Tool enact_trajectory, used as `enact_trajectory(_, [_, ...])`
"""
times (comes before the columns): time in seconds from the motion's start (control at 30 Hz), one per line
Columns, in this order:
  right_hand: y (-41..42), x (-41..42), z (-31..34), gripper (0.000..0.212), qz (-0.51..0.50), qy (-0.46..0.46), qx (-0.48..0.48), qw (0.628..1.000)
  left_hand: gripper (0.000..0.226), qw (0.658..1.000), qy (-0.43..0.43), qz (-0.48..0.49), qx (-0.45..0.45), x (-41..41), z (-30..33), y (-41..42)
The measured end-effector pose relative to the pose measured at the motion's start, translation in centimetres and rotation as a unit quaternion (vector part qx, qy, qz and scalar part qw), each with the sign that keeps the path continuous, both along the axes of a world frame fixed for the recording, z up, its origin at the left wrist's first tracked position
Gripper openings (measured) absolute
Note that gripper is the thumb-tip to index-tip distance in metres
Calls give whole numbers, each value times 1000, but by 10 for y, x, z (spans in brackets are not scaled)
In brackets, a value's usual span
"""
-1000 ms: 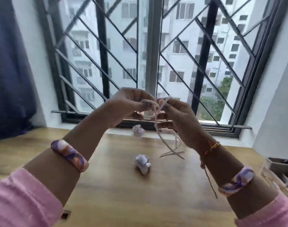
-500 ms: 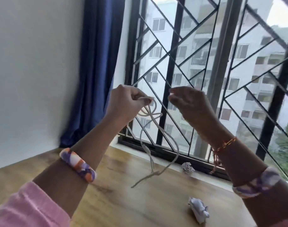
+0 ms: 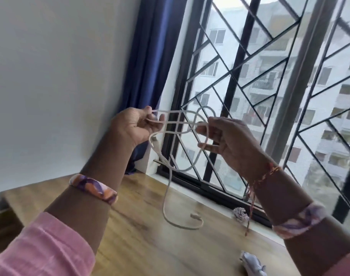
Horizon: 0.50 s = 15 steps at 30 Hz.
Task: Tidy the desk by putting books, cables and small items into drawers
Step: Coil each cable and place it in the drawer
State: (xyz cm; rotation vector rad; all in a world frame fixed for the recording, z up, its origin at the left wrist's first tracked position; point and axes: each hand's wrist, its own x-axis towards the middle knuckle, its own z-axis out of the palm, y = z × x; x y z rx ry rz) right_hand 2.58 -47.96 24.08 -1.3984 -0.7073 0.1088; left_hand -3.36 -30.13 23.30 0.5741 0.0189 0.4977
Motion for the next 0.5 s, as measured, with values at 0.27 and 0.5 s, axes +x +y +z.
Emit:
enact_trajectory(0.27, [-4,20,21,31,90,239,208,944,17,961,-19,17,274,11,-14,-14])
enact_trajectory(0.5, [-14,74,43,29,16,213,180,960,39,779,-116,74,611,11,-9,-5])
